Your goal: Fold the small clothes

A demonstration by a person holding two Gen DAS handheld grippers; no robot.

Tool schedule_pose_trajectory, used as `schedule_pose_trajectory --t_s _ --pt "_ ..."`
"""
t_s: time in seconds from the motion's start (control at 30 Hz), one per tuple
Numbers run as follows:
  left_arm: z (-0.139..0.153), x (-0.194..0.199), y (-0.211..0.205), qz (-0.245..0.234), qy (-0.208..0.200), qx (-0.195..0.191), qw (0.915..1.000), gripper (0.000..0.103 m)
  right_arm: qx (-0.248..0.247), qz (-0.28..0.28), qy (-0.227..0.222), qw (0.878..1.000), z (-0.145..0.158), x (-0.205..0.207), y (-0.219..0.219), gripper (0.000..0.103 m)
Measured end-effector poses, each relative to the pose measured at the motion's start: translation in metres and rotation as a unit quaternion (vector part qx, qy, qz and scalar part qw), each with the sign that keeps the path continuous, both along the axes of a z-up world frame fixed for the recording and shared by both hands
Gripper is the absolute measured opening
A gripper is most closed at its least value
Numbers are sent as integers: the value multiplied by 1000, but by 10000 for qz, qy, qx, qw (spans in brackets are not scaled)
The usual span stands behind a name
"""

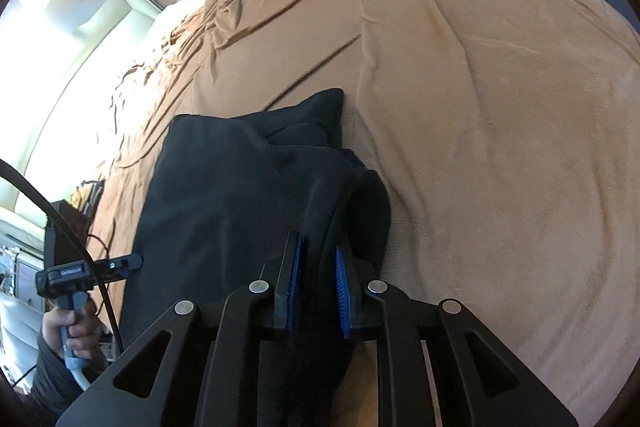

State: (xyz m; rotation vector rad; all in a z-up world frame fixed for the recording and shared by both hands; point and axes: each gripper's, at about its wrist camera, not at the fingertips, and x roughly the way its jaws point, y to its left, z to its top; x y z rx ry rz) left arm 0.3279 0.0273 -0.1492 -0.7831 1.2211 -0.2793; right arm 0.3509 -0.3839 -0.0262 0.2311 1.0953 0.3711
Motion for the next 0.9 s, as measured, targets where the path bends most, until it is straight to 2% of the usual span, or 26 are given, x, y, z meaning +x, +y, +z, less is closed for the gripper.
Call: schedule_pose_trajectory --t_s 0.03,0.2,0.27,0.37,0.4,0.47,0.5,0.53,0.63,0.9 --pt "0 -2 0 24 6 -3 10000 57 -65 -84 -56 9999 1 -1 -1 5" --pt "1 -12 0 136 8 -61 9999 57 -143 -749 -167 9970 9 -1 -21 4" --pt "1 -18 0 131 -4 -70 9999 57 -221 -771 -163 9966 15 -8 -21 5" --pt "1 -24 0 149 -9 -108 9998 57 86 -626 -21 9980 18 -22 -23 6" --pt "0 -26 1 156 -10 -126 9998 57 128 -616 -4 9980 18 -27 -25 10" --pt "-1 -29 0 184 -17 -156 9997 57 253 -647 48 9976 17 -38 -31 30" --pt "-2 -32 0 205 -20 -182 9996 57 345 -672 81 9971 16 -41 -35 55" --pt "-2 -34 0 223 -23 -212 9995 57 459 -703 83 9964 14 -46 -40 71" --pt "-6 -46 0 259 -16 -355 9990 57 735 -712 87 9947 7 -59 -46 73" --pt "-10 -76 0 326 -22 -662 9973 56 1157 -571 556 9901 -29 -77 -49 73"
